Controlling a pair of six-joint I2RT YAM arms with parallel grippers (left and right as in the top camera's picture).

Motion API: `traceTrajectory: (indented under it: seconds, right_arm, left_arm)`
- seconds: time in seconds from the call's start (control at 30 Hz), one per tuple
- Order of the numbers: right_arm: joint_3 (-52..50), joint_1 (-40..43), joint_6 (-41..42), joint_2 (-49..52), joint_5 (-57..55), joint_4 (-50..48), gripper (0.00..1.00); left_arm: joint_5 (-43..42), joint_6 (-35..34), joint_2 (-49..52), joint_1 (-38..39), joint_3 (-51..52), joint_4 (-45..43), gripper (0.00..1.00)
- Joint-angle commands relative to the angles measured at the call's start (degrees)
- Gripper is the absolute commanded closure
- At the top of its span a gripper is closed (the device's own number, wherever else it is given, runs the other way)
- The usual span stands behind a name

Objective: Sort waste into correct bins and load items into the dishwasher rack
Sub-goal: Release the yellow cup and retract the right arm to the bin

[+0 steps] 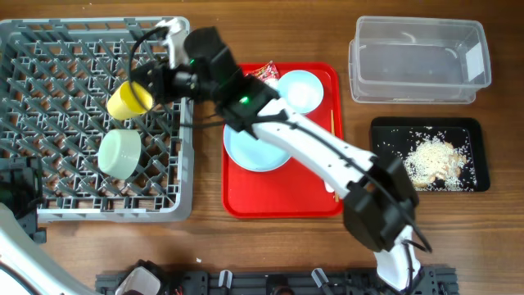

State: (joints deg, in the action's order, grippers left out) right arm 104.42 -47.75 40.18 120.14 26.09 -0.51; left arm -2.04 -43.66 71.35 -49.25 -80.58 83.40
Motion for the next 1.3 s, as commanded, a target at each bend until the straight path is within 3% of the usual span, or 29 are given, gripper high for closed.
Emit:
traceTrajectory:
  seconds: [0.0, 0.33, 0.5, 0.7, 0.83, 0.9, 0.93, 0.97, 1.0, 1.27]
  right_arm:
    - [0.3, -0.6, 1.2, 6.1, 0.3, -1.7, 0.85]
    - [0.3, -0.4, 3.3, 12.9, 0.1, -0.6, 0.83]
    - [0.3, -0.4, 2.8, 12.9, -7.2, 5.0, 0.82]
    - [0.3, 1.6, 2.0, 11.5, -5.0, 10.7, 0.95]
    - [0.3, 3.7, -0.9, 4.5, -4.9, 14.3, 0.93]
    - [0.3, 5.8, -3.0, -0.4, -5.0, 17.2, 0.8]
    - [0.3, 7.5, -3.2, -3.9, -5.7, 19.8, 0.64]
    - [0.3, 9.9, -3.1, -7.5, -7.2, 23.2, 0.37]
    - [0.3, 12.5, -3.1, -10.2, -8.7, 26.5, 0.0]
    - [0.1, 34.9, -2.4, -16.9, -16.4, 49.3, 0.0]
  left_arm:
    - [0.2, -0.5, -0.1, -0.3, 0.1, 0.0, 0.0]
    - [0.2, -0.5, -0.1, -0.3, 0.1, 0.0, 0.0]
    - [0.2, -0.5, -0.1, -0.3, 0.1, 0.0, 0.0]
    - [0.2, -0.5, -0.1, -0.3, 0.1, 0.0, 0.0]
    - [0.2, -0.5, -0.1, -0.3, 0.1, 0.0, 0.0]
    - [0.2, -0.5, -0.1, -0.3, 0.1, 0.0, 0.0]
    - [0.2, -0.5, -0.1, -0.3, 0.1, 0.0, 0.0]
    - [0.2, -0.5, -0.1, -0.3, 0.1, 0.0, 0.0]
    - [0.2, -0.5, -0.1, -0.3, 0.1, 0.0, 0.0]
    - [0.2, -0.5, -0.1, -0.3, 0.1, 0.0, 0.0]
